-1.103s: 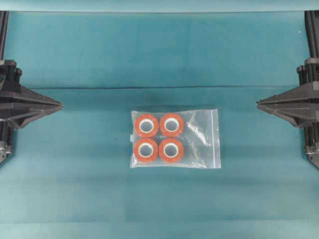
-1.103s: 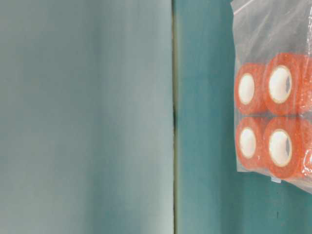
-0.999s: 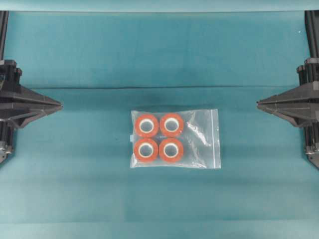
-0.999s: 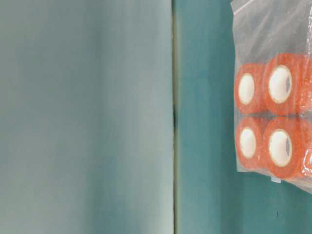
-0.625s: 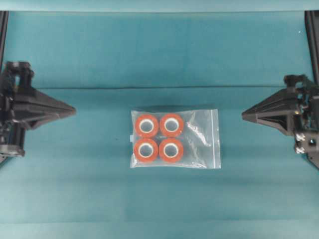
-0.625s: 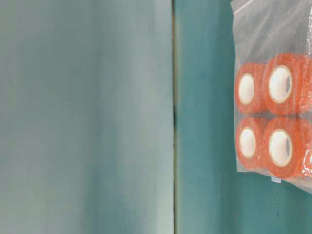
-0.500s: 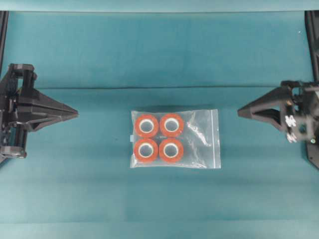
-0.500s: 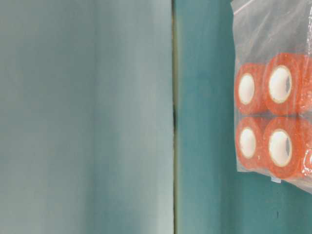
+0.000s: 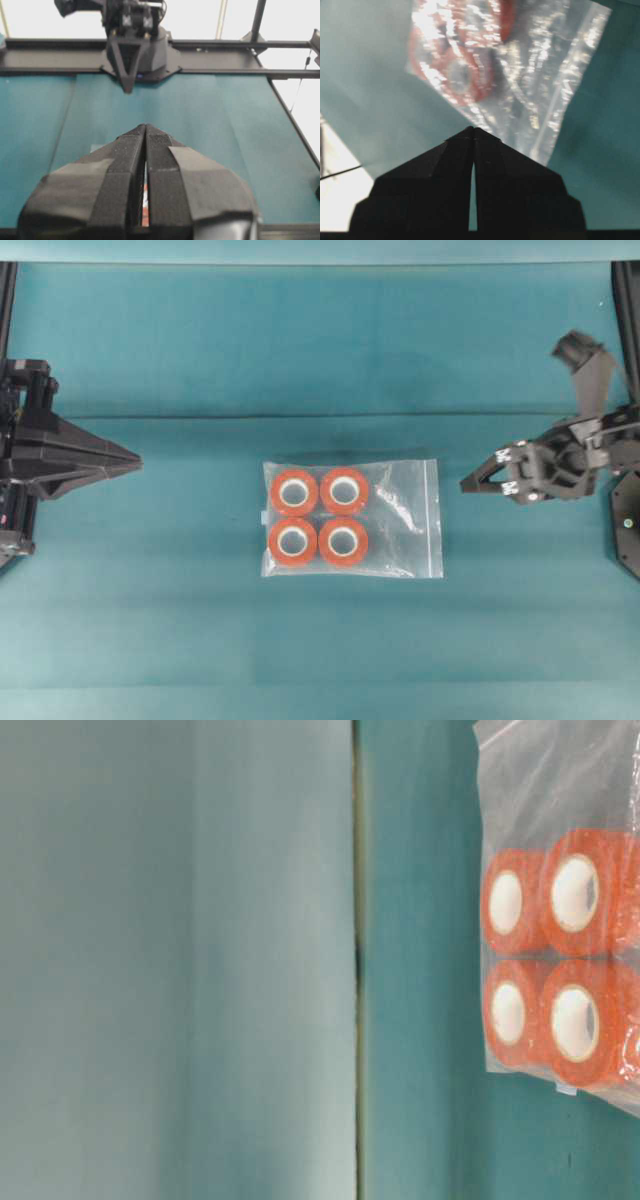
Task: Hand over the clear zip bag and make it stand upright.
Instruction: 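Move the right gripper open toward the right edge of the clear bag, then close the right gripper on the bag's right edge, then lift the bag with the right gripper and rotate it to hang vertically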
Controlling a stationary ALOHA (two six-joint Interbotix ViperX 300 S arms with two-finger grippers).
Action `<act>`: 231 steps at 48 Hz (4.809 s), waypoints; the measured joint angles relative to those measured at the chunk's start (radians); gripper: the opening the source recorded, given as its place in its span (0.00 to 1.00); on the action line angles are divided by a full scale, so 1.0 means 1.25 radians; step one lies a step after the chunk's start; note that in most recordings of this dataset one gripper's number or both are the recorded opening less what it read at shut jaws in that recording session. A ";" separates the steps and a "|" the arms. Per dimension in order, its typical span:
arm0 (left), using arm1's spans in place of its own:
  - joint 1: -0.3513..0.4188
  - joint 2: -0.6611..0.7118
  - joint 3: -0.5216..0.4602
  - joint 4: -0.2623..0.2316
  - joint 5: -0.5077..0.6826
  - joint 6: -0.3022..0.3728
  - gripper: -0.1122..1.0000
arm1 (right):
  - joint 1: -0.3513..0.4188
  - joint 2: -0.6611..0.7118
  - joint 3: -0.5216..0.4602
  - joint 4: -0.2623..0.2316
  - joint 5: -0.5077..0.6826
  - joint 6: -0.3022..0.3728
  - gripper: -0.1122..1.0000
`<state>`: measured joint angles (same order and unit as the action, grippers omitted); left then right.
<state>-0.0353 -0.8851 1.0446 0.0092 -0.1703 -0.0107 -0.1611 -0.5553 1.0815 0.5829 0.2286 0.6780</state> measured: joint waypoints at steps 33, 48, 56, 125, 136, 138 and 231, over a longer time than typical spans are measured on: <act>0.000 0.034 -0.001 0.000 0.004 -0.002 0.09 | 0.055 0.157 0.027 0.017 -0.038 0.185 0.94; 0.011 0.032 -0.001 0.000 0.004 -0.001 0.09 | 0.115 0.280 0.017 0.022 -0.231 0.239 0.93; 0.015 0.031 0.000 0.000 0.004 -0.002 0.09 | 0.118 0.310 0.017 0.023 -0.276 0.243 0.93; 0.033 0.036 0.000 0.000 0.005 0.002 0.09 | 0.155 0.457 -0.070 0.023 -0.388 0.247 0.90; 0.032 0.034 0.004 0.000 0.005 0.002 0.09 | 0.155 0.460 -0.072 0.023 -0.390 0.247 0.88; 0.032 0.034 0.004 0.000 0.005 0.002 0.09 | 0.156 0.460 -0.070 0.023 -0.389 0.247 0.85; 0.044 0.074 -0.002 0.000 0.013 -0.012 0.09 | -0.022 0.344 -0.528 -0.060 0.283 -0.292 0.12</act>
<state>0.0199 -0.7931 1.0416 0.0092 -0.1534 -0.0261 -0.1887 -0.1258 0.4218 0.5077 0.5829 0.3129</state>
